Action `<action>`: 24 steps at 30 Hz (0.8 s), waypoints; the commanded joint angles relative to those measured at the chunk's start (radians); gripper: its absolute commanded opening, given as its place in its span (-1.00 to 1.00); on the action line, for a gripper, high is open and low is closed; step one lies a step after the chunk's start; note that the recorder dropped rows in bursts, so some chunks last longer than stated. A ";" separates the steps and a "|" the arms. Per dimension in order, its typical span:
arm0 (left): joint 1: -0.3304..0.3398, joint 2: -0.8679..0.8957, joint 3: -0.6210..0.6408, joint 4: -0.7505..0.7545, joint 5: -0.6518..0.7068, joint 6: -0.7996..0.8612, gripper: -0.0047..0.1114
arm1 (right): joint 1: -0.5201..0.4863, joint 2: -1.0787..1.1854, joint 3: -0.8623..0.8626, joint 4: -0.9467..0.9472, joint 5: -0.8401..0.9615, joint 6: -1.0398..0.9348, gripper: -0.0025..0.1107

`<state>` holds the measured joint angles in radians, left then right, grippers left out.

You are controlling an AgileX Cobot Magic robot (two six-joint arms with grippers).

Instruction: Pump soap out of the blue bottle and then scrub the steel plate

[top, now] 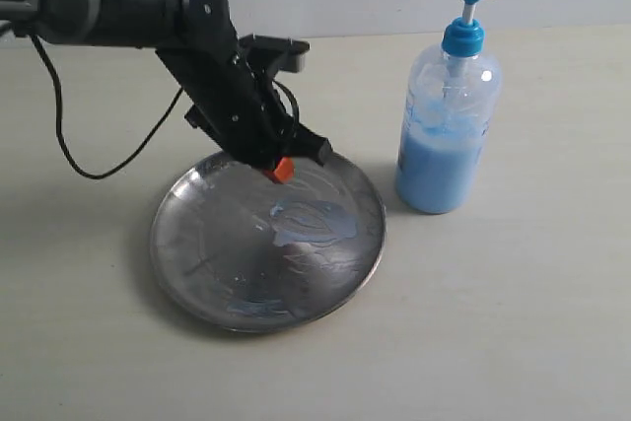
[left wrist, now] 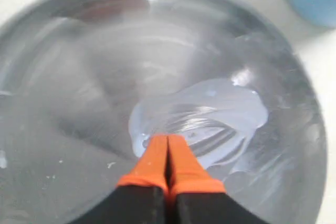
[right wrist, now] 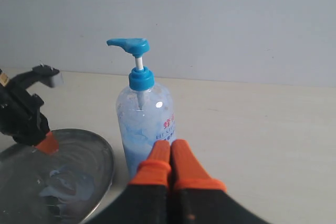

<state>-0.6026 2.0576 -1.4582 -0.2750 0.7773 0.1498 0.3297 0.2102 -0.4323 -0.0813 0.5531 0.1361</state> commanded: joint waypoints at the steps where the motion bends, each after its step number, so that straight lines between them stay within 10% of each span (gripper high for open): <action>1: 0.005 -0.094 0.001 0.007 -0.009 -0.006 -0.92 | -0.004 -0.004 0.021 -0.007 -0.030 -0.005 -0.96; 24: 0.005 -0.575 0.296 0.012 -0.122 0.003 -0.92 | -0.004 0.143 0.079 0.023 -0.107 -0.047 -0.96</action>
<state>-0.6006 1.5471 -1.2203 -0.2689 0.6984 0.1498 0.3297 0.3227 -0.3570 -0.0754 0.4696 0.0952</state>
